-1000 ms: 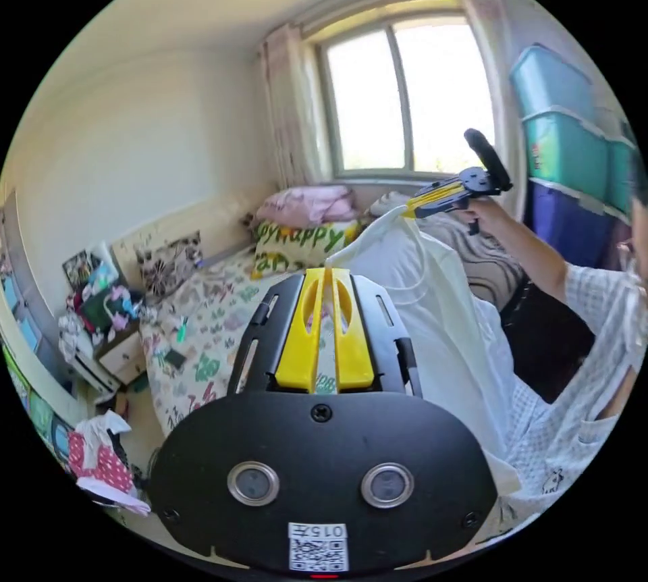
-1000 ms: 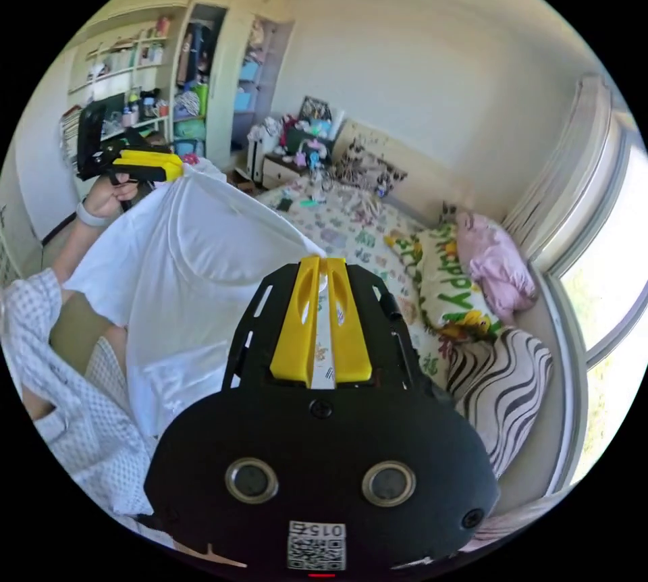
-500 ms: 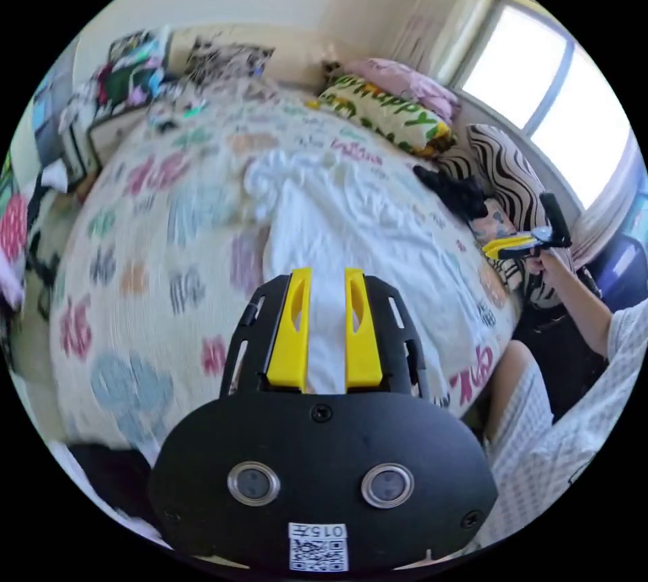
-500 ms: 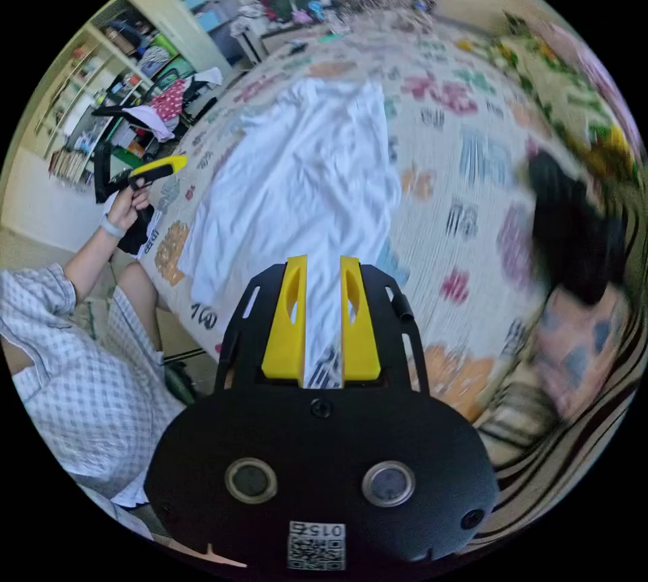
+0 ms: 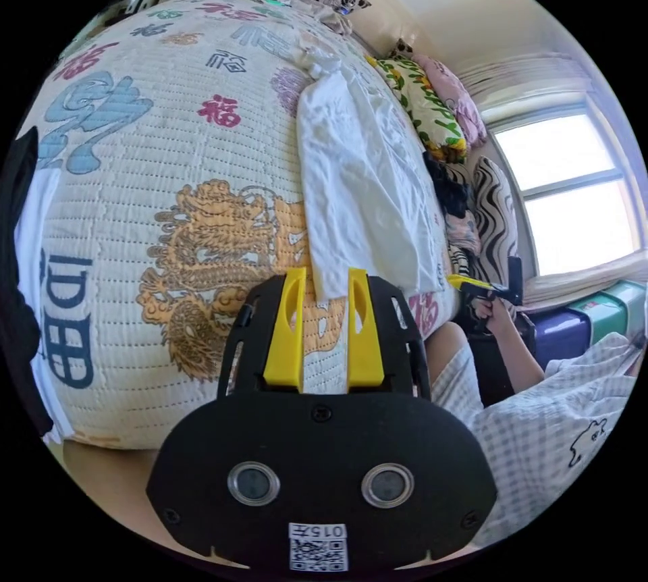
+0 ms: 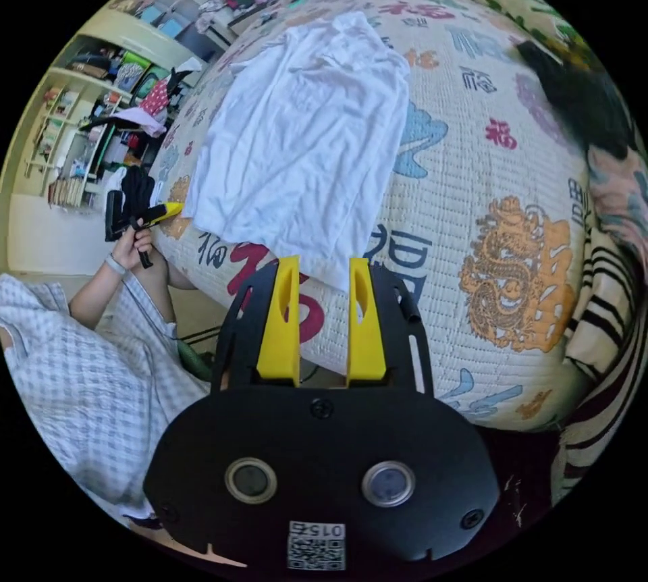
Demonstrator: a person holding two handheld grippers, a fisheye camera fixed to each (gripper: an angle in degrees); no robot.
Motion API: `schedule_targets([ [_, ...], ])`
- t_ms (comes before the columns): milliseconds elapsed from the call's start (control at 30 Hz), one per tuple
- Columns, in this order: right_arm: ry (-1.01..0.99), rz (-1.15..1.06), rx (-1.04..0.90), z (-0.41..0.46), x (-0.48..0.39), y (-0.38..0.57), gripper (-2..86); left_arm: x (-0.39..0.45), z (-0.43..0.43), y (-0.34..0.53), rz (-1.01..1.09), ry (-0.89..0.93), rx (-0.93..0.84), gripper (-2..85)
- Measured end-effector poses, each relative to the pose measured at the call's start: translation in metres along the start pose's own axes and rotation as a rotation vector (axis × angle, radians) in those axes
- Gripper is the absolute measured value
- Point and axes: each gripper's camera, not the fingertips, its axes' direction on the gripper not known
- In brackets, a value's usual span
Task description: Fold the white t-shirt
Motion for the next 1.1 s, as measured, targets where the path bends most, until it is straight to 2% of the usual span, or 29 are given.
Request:
schedule_targets([
  [167,0.057,0.008,-0.101,0.000,0.016,-0.022,8.9,-0.015,0.014,-0.015,-0.017,-0.043,-0.002,5.4],
  [233,0.077,0.025,-0.094,-0.016,0.024,-0.025,3.4,-0.022,0.015,-0.023,-0.014,-0.031,-0.019,1.7],
  [300,-0.011,0.077,-0.052,-0.049,0.039,-0.022,0.4,-0.022,0.005,-0.028,0.014,-0.030,0.001,0.4],
  [467,-0.145,0.221,0.127,-0.136,0.076,0.012,-0.8,-0.024,-0.051,-0.026,0.054,-0.043,0.079,-0.5],
  [567,-0.235,0.283,0.171,-0.169,0.092,0.035,-0.9,-0.031,-0.073,-0.019,0.062,-0.055,0.074,-0.5],
  [667,-0.227,0.317,0.123,-0.183,0.093,0.050,-1.0,-0.043,-0.072,-0.006,0.053,-0.050,0.020,-0.5],
  [800,-0.264,0.402,0.054,-0.183,0.094,0.068,-0.9,-0.063,-0.042,0.015,0.009,-0.165,-0.116,-0.4],
  [967,-0.220,0.392,0.027,-0.197,0.083,0.070,-0.7,-0.069,-0.014,0.023,0.031,-0.248,-0.132,0.3],
  [1100,-0.251,0.385,0.007,-0.207,0.084,0.059,0.0,-0.091,0.033,0.012,0.001,-0.277,-0.237,1.7],
])
